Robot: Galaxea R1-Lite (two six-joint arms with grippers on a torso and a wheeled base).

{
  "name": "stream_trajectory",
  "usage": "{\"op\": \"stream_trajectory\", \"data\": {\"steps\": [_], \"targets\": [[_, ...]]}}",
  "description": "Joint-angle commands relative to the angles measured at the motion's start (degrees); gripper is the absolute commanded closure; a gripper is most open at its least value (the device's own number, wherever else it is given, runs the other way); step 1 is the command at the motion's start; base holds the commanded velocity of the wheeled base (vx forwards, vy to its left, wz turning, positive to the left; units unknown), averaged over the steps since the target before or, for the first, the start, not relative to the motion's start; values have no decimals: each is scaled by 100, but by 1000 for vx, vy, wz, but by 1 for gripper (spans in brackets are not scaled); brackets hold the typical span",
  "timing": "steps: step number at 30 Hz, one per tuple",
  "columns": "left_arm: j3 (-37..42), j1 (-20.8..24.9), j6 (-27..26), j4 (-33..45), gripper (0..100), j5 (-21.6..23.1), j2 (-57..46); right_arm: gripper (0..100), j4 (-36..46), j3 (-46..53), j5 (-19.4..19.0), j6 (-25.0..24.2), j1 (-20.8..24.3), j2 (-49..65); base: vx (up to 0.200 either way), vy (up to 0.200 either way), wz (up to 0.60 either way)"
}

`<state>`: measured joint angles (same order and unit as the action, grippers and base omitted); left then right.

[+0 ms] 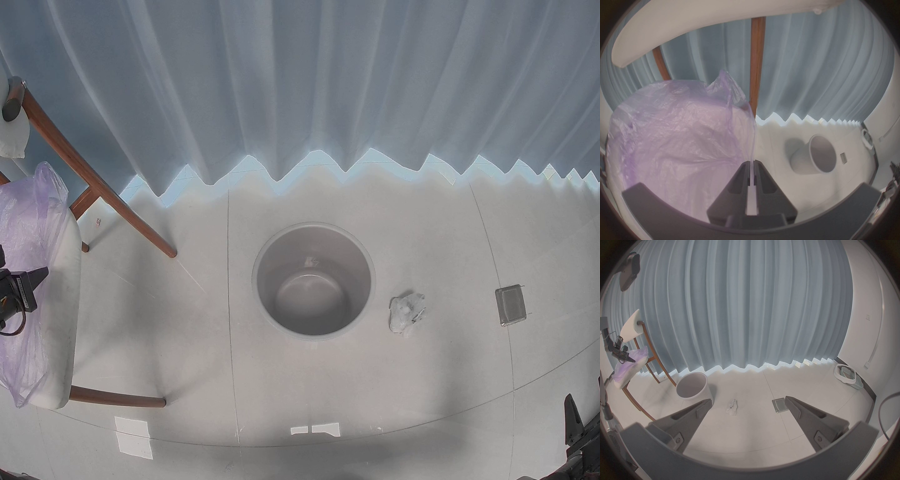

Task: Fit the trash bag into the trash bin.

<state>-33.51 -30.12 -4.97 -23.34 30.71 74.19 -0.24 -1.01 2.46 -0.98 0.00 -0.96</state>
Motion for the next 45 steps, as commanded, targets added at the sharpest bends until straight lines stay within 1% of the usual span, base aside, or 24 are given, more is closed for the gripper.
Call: {"op": "stream_trajectory", "data": {"steps": [1,5,6,8,9,10,14,17,18,19,20,21,22,23,25,26,27,28,30,33,35,37,41,45], "targets": [[170,-64,489,-21,100,331,-485,0,-2,101,0,1,0,70,0,0,0],[240,-64,963,-30,100,788,-616,0,-2,101,0,1,0,70,0,0,0],[337,-55,1130,-74,100,1007,-634,0,-2,101,0,1,0,70,0,0,0],[363,-55,1183,-82,100,1104,-652,0,-2,101,0,1,0,70,0,0,0],[442,-64,1411,-100,100,1412,-678,0,-2,101,0,-8,0,70,0,0,0],[460,-81,1482,-100,100,1447,-687,0,-2,101,0,-8,0,70,0,0,0],[345,-407,1473,-91,100,1192,-713,0,-2,101,0,-8,0,70,0,0,0],[205,-389,1315,-56,100,454,-678,0,-2,101,0,-17,0,70,0,0,0],[205,-389,1315,-56,100,454,-678,0,-2,101,0,-17,0,70,0,0,0],[117,-415,1157,-47,100,164,-652,0,-2,101,0,-17,0,70,0,0,0],[117,-424,1139,-47,0,172,-643,0,-2,101,0,-17,0,70,0,0,0],[29,-468,928,-47,0,164,-634,0,-2,101,0,-8,0,70,0,0,0],[29,-468,928,-47,0,164,-634,0,-2,101,0,-8,0,70,0,0,0],[-24,-433,647,-21,0,172,-634,0,-2,101,0,-17,0,70,0,0,0],[-24,-319,418,58,0,172,-643,0,-2,101,0,-17,0,70,0,0,0],[-33,-178,251,164,0,137,-634,0,-2,101,0,-17,0,70,0,0,0],[-33,-178,251,164,0,137,-634,0,-2,101,0,-17,0,70,0,0,0],[-68,42,23,392,0,84,-616,0,7,101,0,-8,0,70,0,0,0],[-217,226,-320,805,0,-329,-564,0,-2,101,0,-17,0,70,0,0,0],[-481,551,-469,1086,0,-1023,-467,0,-2,101,0,-17,0,70,0,0,0],[-657,780,-522,1139,0,-1304,-344,0,-2,101,0,-17,0,70,0,0,0],[-771,859,-636,1130,0,-1559,-186,0,-2,101,0,-17,0,70,0,0,0],[-973,1000,-1058,1130,0,-1832,78,0,-2,101,0,-17,0,70,0,0,0],[-1017,1000,-1164,1130,0,-2016,236,0,-2,101,0,-17,0,70,0,0,0]]}}
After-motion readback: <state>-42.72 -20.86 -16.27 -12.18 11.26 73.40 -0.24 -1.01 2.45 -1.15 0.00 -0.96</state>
